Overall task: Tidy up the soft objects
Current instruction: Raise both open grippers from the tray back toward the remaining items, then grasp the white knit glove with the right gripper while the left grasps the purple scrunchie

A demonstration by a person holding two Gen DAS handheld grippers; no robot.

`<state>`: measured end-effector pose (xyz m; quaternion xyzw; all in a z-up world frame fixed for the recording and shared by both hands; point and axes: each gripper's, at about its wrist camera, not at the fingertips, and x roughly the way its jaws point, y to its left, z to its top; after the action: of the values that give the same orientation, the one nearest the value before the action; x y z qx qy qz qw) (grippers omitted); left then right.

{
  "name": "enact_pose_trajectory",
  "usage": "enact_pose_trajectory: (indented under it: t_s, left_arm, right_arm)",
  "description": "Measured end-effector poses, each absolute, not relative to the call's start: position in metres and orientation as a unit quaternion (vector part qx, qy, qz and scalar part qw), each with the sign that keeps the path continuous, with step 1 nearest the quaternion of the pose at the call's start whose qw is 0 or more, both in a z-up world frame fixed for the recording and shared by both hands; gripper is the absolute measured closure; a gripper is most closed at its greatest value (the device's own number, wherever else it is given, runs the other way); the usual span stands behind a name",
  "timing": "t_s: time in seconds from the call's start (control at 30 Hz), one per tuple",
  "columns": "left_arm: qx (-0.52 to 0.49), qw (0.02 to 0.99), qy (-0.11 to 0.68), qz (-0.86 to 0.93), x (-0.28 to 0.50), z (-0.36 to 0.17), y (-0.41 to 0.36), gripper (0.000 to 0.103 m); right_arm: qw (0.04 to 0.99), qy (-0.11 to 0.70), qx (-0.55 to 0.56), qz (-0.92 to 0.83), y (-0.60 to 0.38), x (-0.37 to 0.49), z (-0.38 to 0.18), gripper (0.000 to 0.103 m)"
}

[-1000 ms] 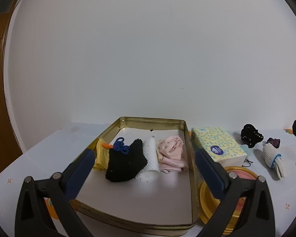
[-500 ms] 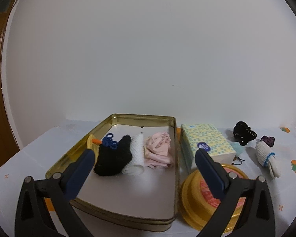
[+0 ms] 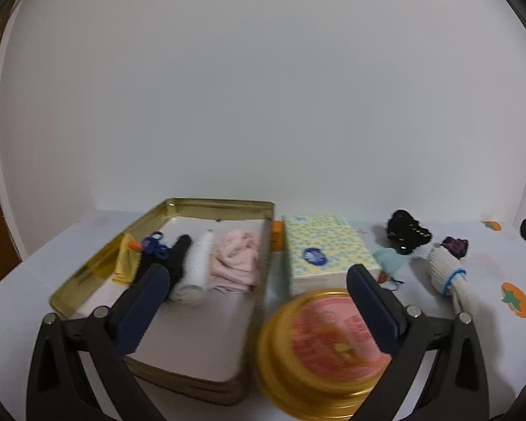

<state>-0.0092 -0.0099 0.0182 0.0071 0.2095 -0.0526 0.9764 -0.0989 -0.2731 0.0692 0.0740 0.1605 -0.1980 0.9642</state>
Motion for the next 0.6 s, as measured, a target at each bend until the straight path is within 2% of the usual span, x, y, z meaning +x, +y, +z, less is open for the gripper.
enact_pose_trajectory:
  t_s: [0.33,0.6]
  left_arm:
    - [0.035,0.967,0.224,-0.115,-0.02,0.015,-0.061,0.0]
    - [0.058,0.962,0.225,-0.143,-0.03,0.015,-0.086,0.0]
  right_arm:
    - [0.946,0.209,0.12,-0.217,-0.316,-0.088,0.06,0.026]
    - [0.93,0.326,0.124,-0.118,-0.313,-0.024,0.033,0.026]
